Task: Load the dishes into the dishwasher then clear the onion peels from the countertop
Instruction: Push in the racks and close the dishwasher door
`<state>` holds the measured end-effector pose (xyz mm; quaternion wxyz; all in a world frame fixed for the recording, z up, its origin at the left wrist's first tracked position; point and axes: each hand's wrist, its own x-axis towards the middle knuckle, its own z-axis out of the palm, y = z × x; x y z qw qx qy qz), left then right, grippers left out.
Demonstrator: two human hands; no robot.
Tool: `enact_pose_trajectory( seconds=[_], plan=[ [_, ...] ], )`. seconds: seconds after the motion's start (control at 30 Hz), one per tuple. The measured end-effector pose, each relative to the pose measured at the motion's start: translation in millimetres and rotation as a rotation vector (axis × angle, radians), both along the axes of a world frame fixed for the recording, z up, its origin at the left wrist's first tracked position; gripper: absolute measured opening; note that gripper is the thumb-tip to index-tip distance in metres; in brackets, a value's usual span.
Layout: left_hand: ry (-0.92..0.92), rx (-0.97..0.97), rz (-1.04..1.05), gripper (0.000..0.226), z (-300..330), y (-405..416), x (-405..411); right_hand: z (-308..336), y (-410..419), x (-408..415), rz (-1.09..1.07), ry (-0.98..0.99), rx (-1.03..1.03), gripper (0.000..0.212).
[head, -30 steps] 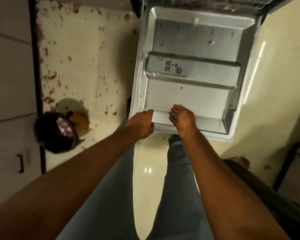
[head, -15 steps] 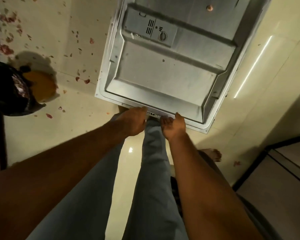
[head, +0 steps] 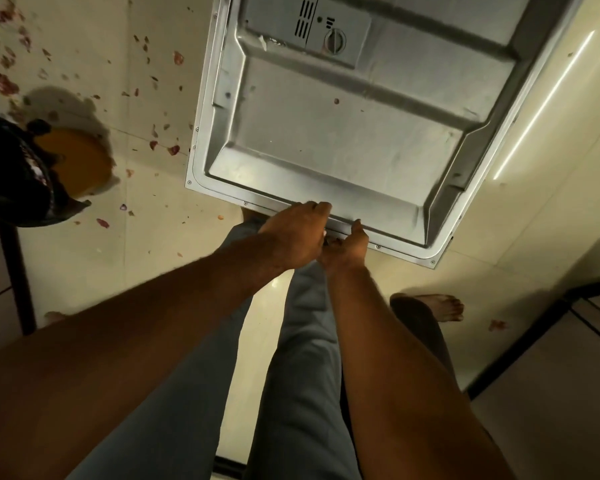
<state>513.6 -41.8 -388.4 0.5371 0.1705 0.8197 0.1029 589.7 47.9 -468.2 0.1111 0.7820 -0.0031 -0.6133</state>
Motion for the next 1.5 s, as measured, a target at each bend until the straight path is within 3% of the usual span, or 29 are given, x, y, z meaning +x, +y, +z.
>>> enact_pose_trajectory(
  seconds=[0.1, 0.23, 0.37, 0.5, 0.57, 0.63, 0.73, 0.87, 0.93, 1.0, 1.07, 1.13, 1.37, 1.5],
  plan=[
    [0.001, -0.004, -0.014, 0.052, -7.0, 6.8, -1.3, -6.6, -2.7, -1.8, 0.009, 0.014, -0.020, 0.078],
    [0.018, -0.004, -0.043, 0.052, -11.4, 2.9, -0.8, -10.3, 3.1, -9.4, -0.004, 0.030, 0.028, 0.062],
    [0.040, -0.022, -0.093, 0.058, -12.0, -9.2, 1.7, -11.9, -3.4, -2.0, 0.004, 0.008, 0.083, 0.071],
    [0.148, -0.068, -0.300, 0.077, -9.2, -20.9, 3.7, 8.1, -1.4, 1.8, 0.003, 0.047, 0.141, 0.044],
    [0.183, -0.089, -0.406, 0.086, -4.6, -23.7, 4.6, 28.0, -4.4, -0.1, -0.008, 0.044, 0.178, 0.043],
    [0.214, -0.094, -0.478, 0.092, 4.6, -22.4, 6.6, 52.9, -8.4, -3.9, 0.016, 0.051, 0.218, 0.054],
    [0.260, -0.099, -0.534, 0.108, 23.8, -21.6, 6.8, 94.4, -13.2, -15.1, 0.055, 0.047, 0.245, 0.088],
    [0.407, -0.029, -0.522, 0.114, 62.5, -22.4, -10.0, 156.1, -10.4, -34.0, 0.053, 0.057, 0.279, 0.101],
    [0.477, 0.030, -0.493, 0.105, 83.9, -22.5, -23.5, 187.9, -6.8, -43.1, 0.023, 0.086, 0.310, 0.092],
    [0.601, 0.118, -0.503, 0.097, 105.3, -23.4, -37.4, 218.2, -1.7, -50.0, 0.002, 0.132, 0.364, 0.066],
    [0.698, 0.179, -0.525, 0.104, 121.8, -25.8, -52.9, 246.3, 1.6, -56.1, -0.030, 0.182, 0.412, 0.055],
    [0.762, 0.200, -0.546, 0.113, 138.7, -30.6, -72.1, 272.5, 3.4, -67.5, -0.047, 0.214, 0.444, 0.052],
    [1.101, 0.355, -0.590, 0.111, 197.9, -19.3, -141.2, 331.5, 11.3, -119.7, -0.074, 0.185, 0.526, 0.038],
    [1.098, 0.362, -0.521, 0.113, 232.8, -1.6, -180.5, 359.5, 18.3, -143.8, 0.036, 0.167, 0.554, 0.057]
  ],
)
